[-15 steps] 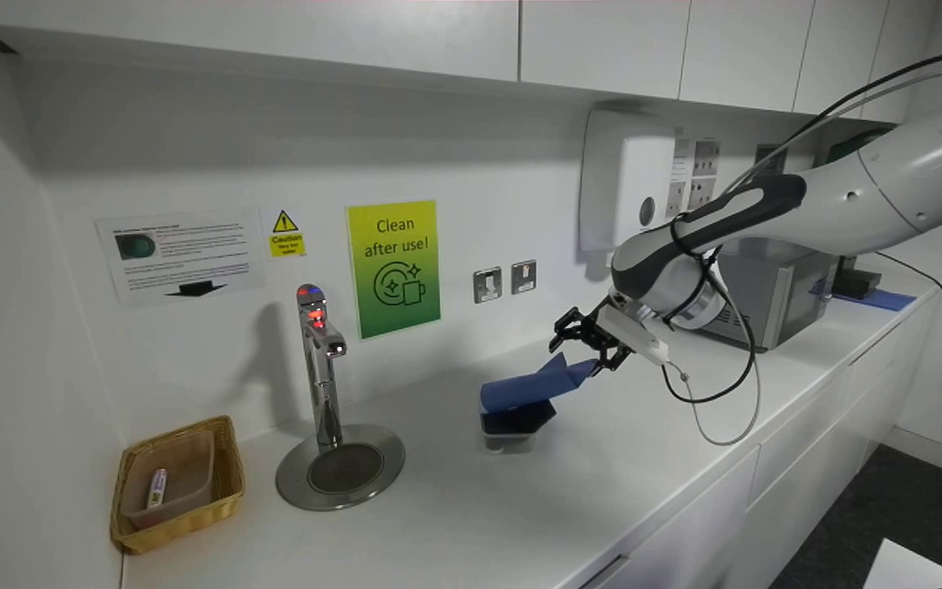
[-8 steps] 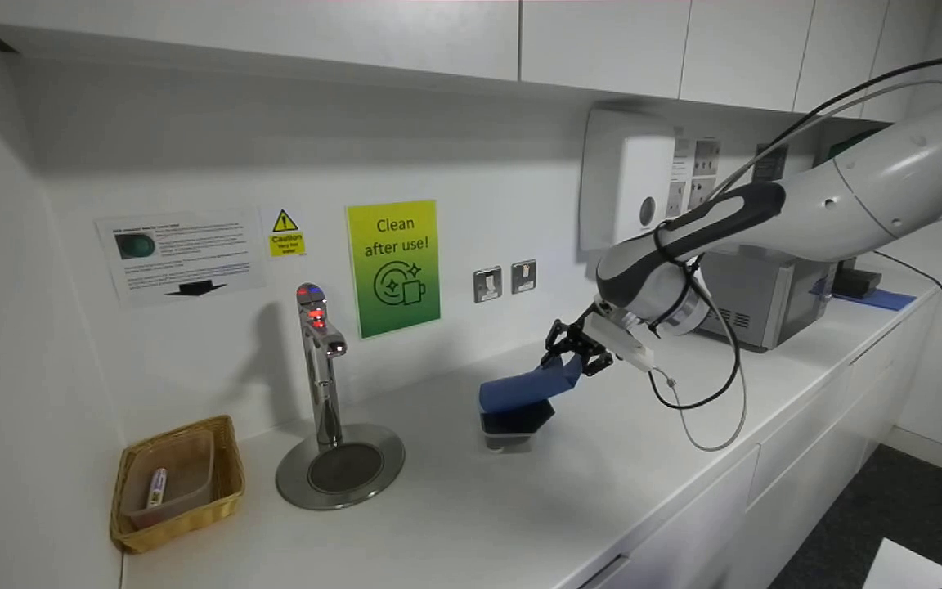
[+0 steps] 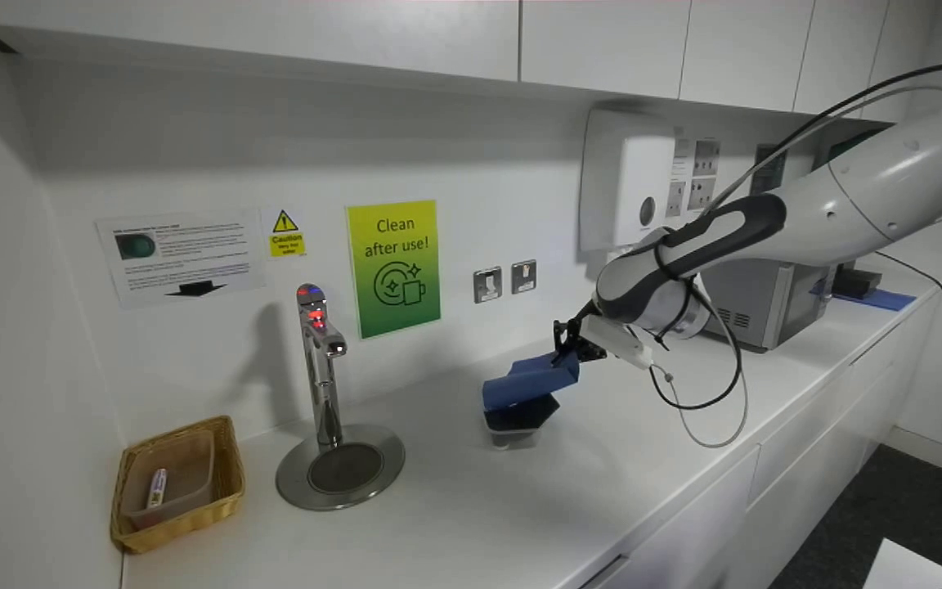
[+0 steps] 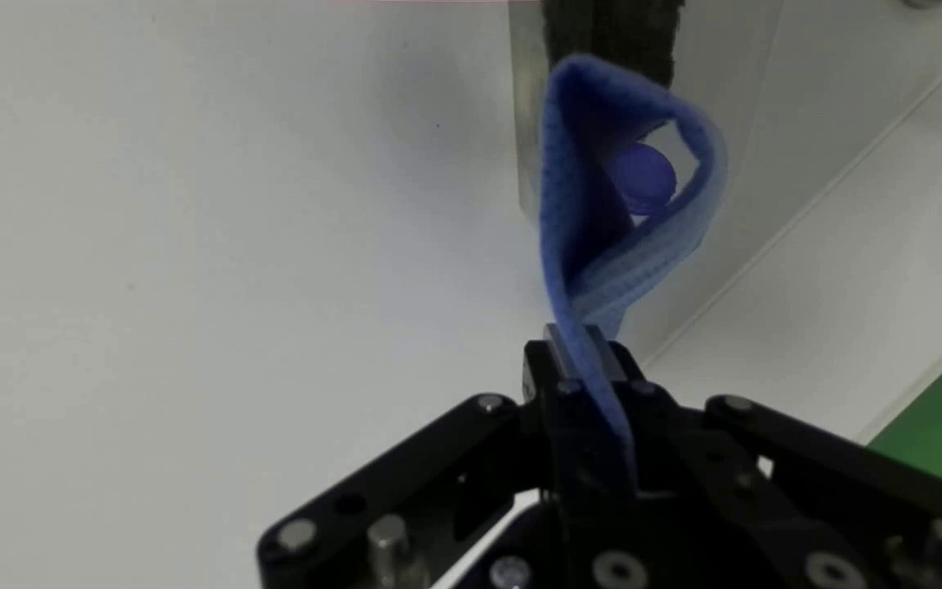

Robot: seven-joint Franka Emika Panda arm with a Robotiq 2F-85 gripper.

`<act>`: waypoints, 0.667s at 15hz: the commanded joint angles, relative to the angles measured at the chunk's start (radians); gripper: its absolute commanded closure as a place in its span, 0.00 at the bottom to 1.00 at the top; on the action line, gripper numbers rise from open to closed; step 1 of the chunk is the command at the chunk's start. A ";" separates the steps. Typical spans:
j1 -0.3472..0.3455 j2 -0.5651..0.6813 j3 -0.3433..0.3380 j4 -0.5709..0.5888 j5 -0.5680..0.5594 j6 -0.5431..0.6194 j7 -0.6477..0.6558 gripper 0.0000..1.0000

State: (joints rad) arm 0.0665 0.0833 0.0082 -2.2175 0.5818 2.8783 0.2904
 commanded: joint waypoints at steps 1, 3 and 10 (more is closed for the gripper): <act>-0.003 -0.089 -0.003 -0.086 -0.130 0.107 0.089 0.99; 0.009 -0.116 -0.022 -0.111 -0.201 0.146 0.140 0.99; -0.031 -0.216 -0.009 -0.154 -0.468 0.182 0.342 0.99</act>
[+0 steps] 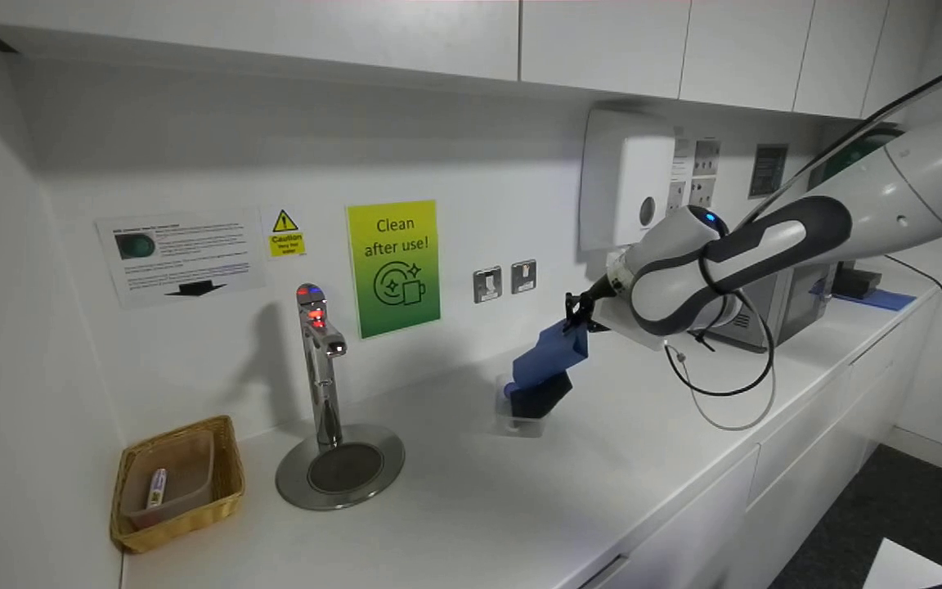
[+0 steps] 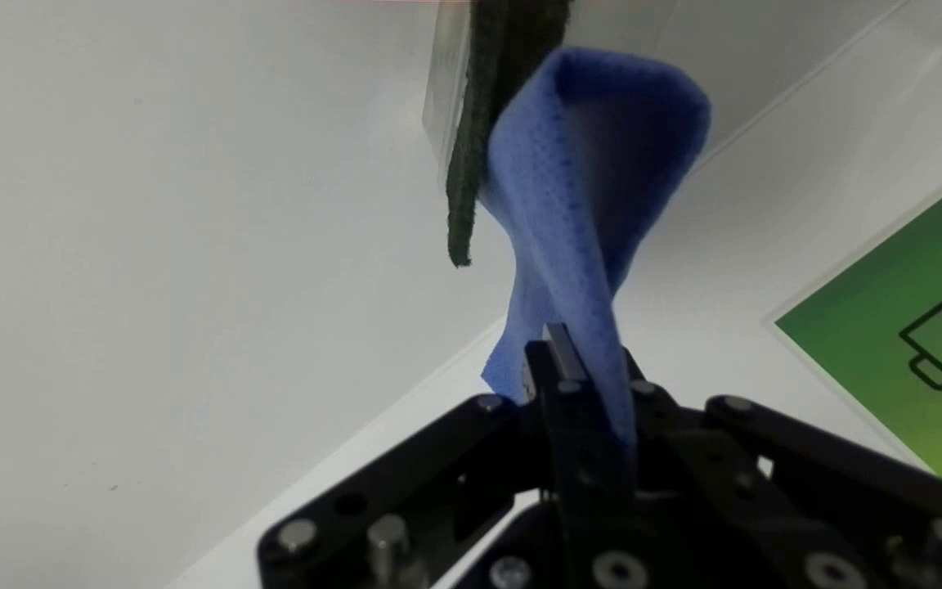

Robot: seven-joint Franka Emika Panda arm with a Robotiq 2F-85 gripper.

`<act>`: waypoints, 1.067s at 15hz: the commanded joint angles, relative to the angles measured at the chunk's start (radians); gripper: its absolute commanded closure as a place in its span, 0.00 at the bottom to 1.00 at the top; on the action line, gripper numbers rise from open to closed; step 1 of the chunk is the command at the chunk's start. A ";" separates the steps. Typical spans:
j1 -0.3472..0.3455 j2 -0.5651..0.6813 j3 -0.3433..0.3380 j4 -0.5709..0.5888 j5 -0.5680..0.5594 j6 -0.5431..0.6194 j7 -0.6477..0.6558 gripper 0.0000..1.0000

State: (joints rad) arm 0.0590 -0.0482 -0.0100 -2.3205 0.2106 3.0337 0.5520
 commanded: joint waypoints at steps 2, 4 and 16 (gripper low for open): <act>-0.049 -0.127 0.021 -0.059 -0.181 0.031 0.146 0.99; -0.080 -0.164 0.037 -0.059 -0.258 0.030 0.208 0.99; -0.473 -0.325 0.216 -0.096 -0.645 -0.003 0.556 0.99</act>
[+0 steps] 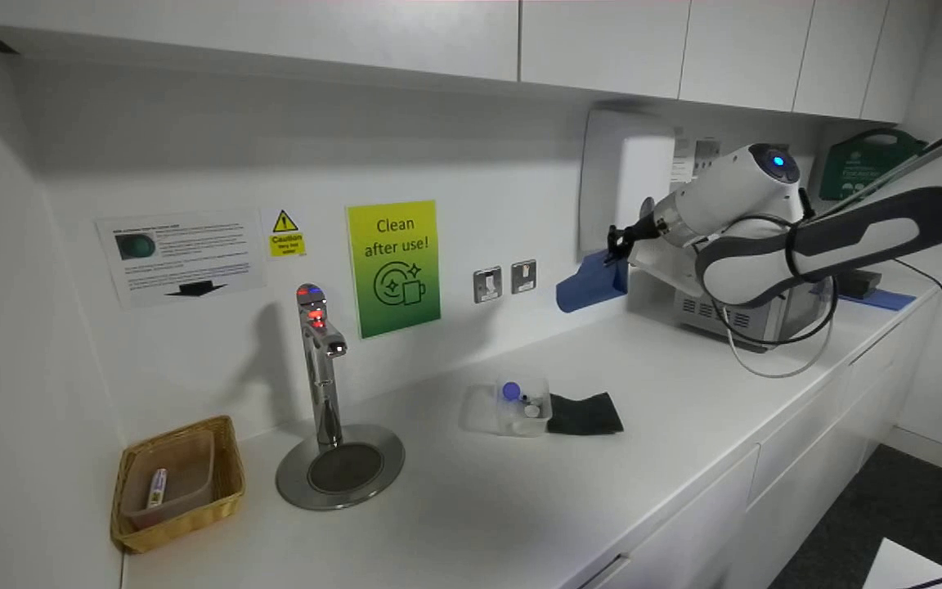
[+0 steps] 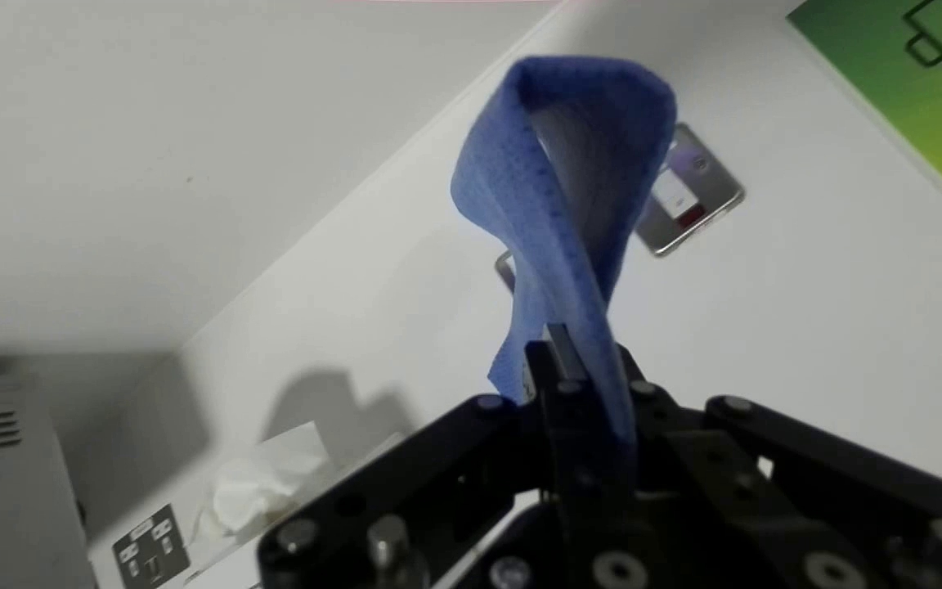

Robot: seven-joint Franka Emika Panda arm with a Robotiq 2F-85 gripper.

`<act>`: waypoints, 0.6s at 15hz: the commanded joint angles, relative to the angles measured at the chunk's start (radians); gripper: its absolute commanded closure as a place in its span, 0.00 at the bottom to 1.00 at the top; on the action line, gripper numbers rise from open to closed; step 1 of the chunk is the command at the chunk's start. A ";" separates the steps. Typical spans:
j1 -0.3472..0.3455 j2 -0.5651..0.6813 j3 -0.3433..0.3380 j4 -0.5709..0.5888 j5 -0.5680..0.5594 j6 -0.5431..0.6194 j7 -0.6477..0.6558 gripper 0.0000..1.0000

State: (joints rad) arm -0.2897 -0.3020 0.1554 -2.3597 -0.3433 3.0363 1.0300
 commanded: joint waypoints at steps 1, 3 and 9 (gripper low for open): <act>-0.163 -0.075 0.064 -0.068 -0.119 -0.009 0.097 0.99; -0.233 -0.062 0.090 -0.090 -0.171 -0.008 0.125 0.99; -0.436 0.037 0.209 -0.100 -0.361 -0.048 0.226 0.99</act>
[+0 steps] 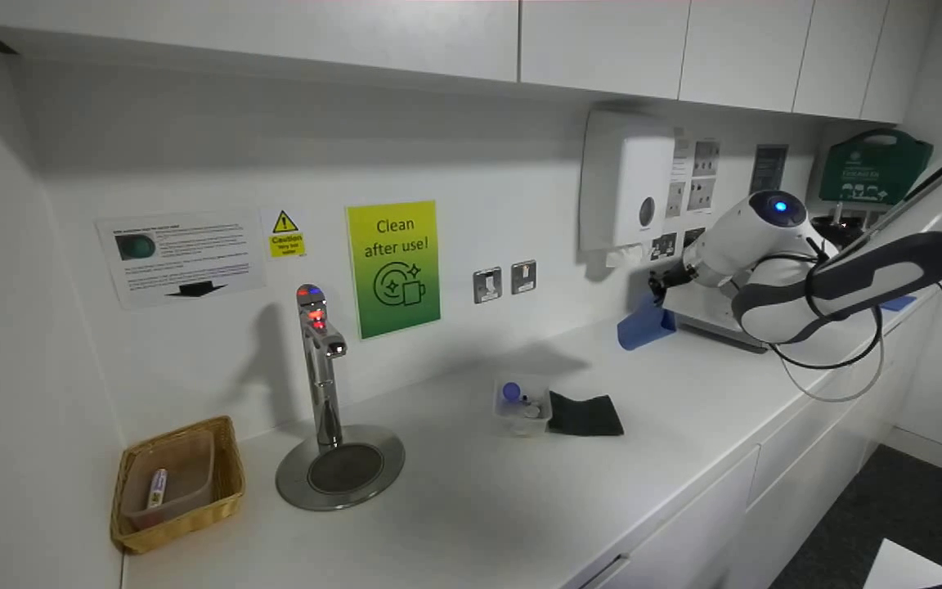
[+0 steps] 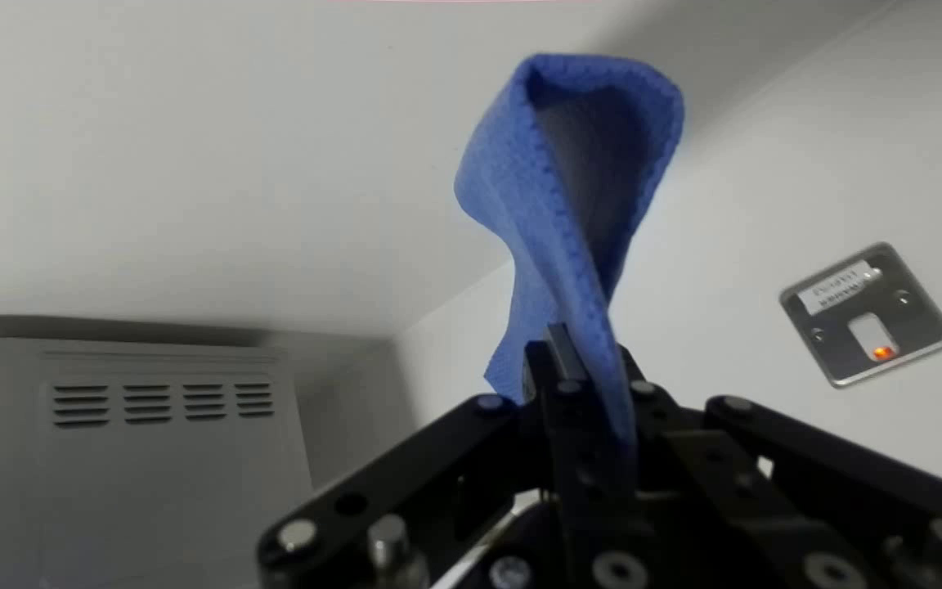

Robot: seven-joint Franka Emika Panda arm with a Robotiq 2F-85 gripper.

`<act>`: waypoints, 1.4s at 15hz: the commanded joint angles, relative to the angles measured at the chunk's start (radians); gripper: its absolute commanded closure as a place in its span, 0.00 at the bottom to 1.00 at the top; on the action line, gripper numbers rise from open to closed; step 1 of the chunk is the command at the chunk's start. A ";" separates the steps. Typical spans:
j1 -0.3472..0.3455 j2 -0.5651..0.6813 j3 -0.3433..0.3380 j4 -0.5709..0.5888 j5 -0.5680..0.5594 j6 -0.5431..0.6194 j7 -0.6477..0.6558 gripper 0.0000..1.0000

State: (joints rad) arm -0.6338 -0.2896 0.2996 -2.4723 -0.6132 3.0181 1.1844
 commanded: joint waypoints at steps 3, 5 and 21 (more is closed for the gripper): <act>-0.142 0.070 0.096 0.031 -0.144 -0.054 0.123 0.99; -0.165 0.097 0.109 0.040 -0.169 -0.073 0.147 0.71; -0.162 0.202 0.214 0.055 -0.420 -0.219 0.365 0.00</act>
State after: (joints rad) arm -0.8060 -0.1074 0.4982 -2.4381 -1.0122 2.7963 1.5516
